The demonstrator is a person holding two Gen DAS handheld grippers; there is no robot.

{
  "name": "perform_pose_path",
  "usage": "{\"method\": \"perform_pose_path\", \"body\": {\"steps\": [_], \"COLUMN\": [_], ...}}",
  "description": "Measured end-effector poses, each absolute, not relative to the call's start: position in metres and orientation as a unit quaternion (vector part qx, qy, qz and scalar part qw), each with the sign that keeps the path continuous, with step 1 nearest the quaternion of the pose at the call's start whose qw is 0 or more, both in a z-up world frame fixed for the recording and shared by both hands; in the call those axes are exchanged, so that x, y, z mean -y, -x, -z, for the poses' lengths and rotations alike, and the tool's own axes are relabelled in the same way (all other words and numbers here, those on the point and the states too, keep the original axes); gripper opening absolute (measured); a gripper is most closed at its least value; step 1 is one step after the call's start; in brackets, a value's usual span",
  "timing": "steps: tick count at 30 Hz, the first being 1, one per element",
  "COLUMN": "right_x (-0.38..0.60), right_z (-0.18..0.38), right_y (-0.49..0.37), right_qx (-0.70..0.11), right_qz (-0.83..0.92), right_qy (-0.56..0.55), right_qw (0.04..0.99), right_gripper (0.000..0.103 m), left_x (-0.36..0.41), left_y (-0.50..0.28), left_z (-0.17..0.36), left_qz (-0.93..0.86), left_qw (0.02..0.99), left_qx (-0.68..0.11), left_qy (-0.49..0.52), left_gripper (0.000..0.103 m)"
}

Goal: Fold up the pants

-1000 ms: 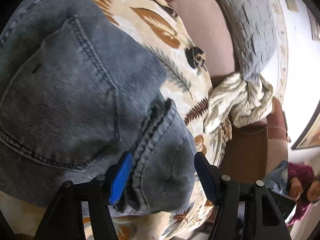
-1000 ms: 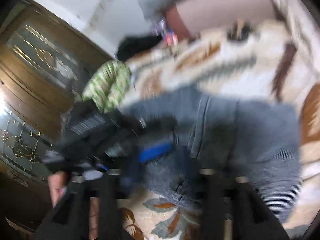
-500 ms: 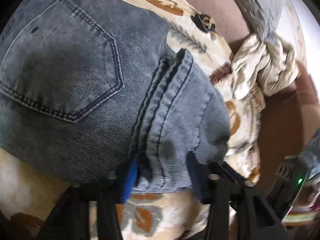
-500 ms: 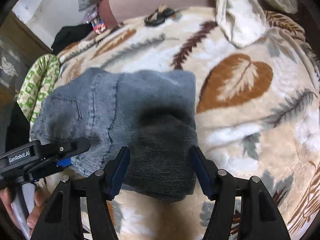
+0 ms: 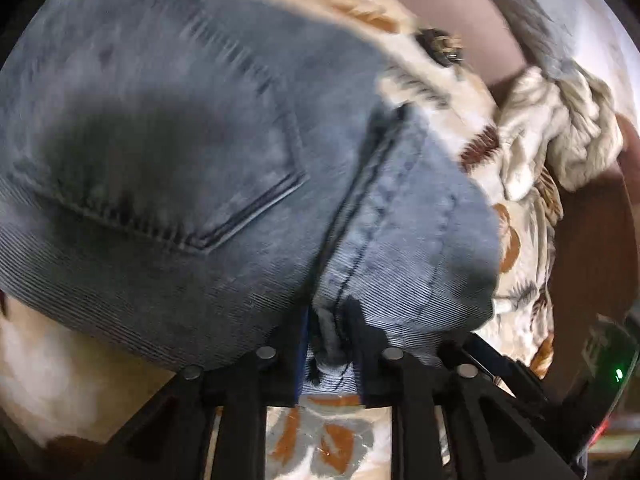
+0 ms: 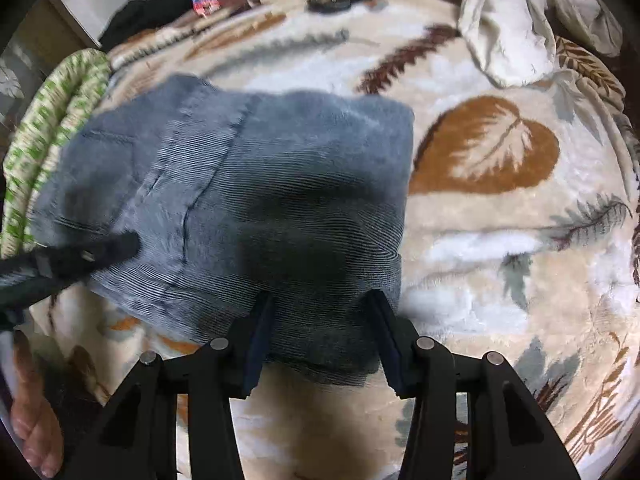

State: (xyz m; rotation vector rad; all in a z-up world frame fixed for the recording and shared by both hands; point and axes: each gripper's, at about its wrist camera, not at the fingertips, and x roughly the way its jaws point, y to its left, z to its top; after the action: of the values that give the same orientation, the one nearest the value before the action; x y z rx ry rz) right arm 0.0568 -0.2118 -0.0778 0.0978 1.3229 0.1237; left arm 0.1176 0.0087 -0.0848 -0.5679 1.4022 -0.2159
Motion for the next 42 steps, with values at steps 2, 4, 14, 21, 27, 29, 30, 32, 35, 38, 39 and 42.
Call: {"method": "perform_pose_path", "body": {"steps": [2, 4, 14, 21, 27, 29, 30, 32, 35, 38, 39, 42], "right_x": [0.214, 0.216, 0.212, 0.192, 0.182, 0.175, 0.17, 0.154, 0.13, 0.108, 0.098, 0.074], "right_z": [0.072, 0.064, 0.036, 0.062, 0.026, 0.026, 0.025, 0.024, 0.019, 0.01, 0.006, 0.001], "right_y": [-0.056, -0.055, -0.046, -0.052, -0.033, -0.026, -0.022, -0.016, -0.017, -0.02, -0.024, -0.031], "right_qx": [-0.608, -0.595, -0.525, -0.564, -0.477, -0.471, -0.468, -0.464, -0.462, -0.459, -0.46, -0.467], "right_qz": [-0.059, -0.059, -0.134, -0.144, -0.166, -0.179, -0.183, -0.19, -0.206, -0.227, -0.235, -0.245], "right_qy": [-0.05, -0.056, -0.136, -0.115, -0.148, -0.159, -0.161, -0.157, -0.154, -0.165, -0.164, -0.15], "right_qw": [0.79, 0.799, 0.829, 0.805, 0.85, 0.849, 0.85, 0.851, 0.849, 0.843, 0.841, 0.836], "right_gripper": [0.05, 0.05, 0.05, 0.05, 0.066, 0.066, 0.066, 0.066, 0.066, 0.066, 0.066, 0.066], "left_x": [-0.012, -0.012, -0.019, -0.024, -0.065, -0.087, -0.099, -0.126, -0.165, -0.202, -0.213, -0.238], "left_y": [-0.117, -0.116, -0.119, -0.12, -0.1, -0.091, -0.086, -0.074, -0.058, -0.05, -0.048, -0.044], "left_z": [0.08, 0.072, 0.033, 0.036, 0.024, 0.022, 0.021, 0.02, 0.023, 0.039, 0.045, 0.061], "left_qz": [0.101, 0.107, 0.103, 0.102, 0.086, 0.064, 0.052, 0.032, 0.004, -0.024, -0.03, -0.054], "left_qw": [0.72, 0.725, 0.781, 0.779, 0.794, 0.801, 0.804, 0.807, 0.804, 0.785, 0.774, 0.75], "left_qx": [-0.633, -0.627, -0.567, -0.567, -0.529, -0.515, -0.509, -0.49, -0.467, -0.464, -0.464, -0.458], "left_qy": [0.265, 0.263, 0.239, 0.247, 0.287, 0.299, 0.305, 0.328, 0.369, 0.411, 0.43, 0.473], "left_gripper": [0.027, 0.037, 0.059, 0.059, 0.064, 0.064, 0.064, 0.064, 0.064, 0.064, 0.064, 0.063]}}
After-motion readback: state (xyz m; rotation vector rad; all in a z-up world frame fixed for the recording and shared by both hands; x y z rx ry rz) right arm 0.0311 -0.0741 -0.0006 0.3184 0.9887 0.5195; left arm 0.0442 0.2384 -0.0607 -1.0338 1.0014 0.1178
